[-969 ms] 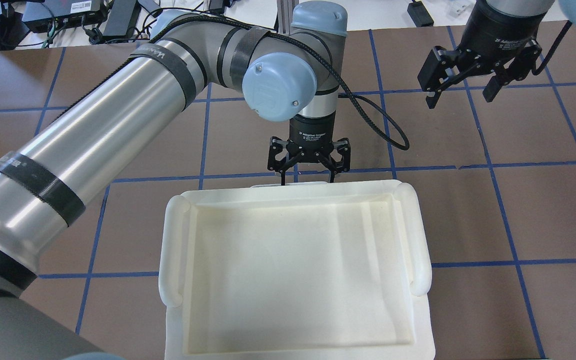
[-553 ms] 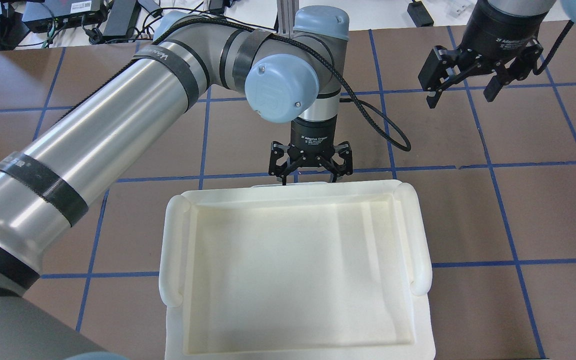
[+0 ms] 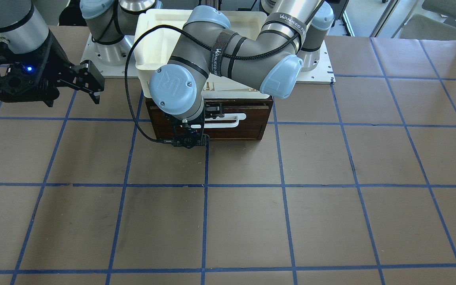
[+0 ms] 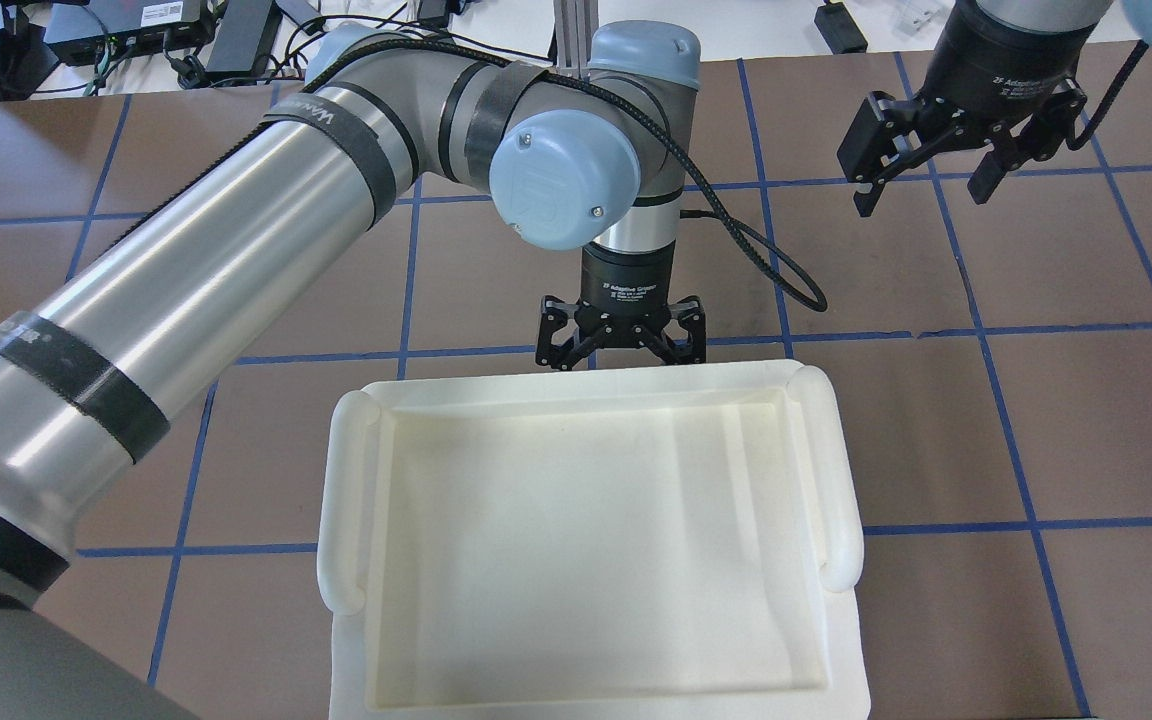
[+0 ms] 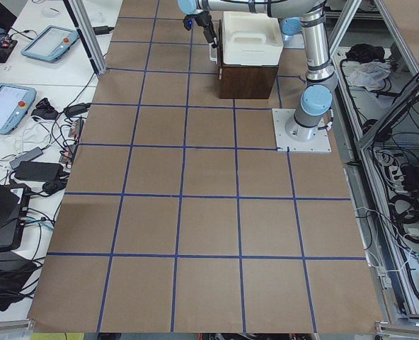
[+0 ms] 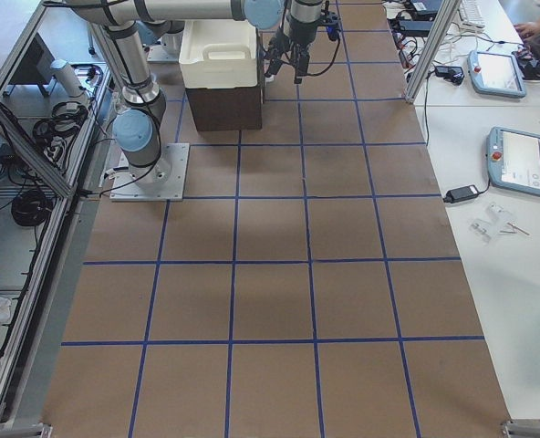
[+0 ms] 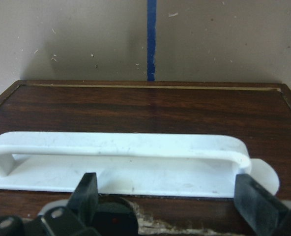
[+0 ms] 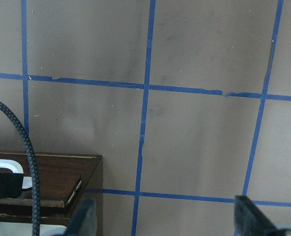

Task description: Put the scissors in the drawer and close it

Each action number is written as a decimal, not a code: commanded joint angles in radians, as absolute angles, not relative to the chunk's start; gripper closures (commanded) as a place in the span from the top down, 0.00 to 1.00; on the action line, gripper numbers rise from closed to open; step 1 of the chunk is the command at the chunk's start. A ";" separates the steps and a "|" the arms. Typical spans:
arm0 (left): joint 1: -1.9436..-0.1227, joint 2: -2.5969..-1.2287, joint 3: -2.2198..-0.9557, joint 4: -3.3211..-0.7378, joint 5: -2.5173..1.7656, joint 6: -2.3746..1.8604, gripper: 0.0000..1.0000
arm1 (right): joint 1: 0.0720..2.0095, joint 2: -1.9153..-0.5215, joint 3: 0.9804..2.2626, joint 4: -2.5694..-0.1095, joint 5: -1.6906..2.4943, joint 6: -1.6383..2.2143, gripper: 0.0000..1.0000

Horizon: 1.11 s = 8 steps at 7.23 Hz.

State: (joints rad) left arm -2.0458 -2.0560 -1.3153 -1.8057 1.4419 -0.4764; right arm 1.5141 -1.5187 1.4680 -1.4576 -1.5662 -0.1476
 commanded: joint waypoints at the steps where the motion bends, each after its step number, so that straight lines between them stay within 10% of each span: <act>1: -2.045 -2.036 -1.316 -1.830 1.419 -0.474 1.00 | 1.514 -1.517 1.468 -1.459 -1.566 -0.147 1.00; 8: -1.964 -1.843 -1.305 -1.665 1.462 -0.485 1.00 | 1.513 -1.520 1.468 -1.460 -1.565 -0.147 1.00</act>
State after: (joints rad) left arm -1.9794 -1.8964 -1.2955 -1.7117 1.4468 -0.4786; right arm 1.5126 -1.5198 1.4680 -1.4579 -1.5659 -0.1477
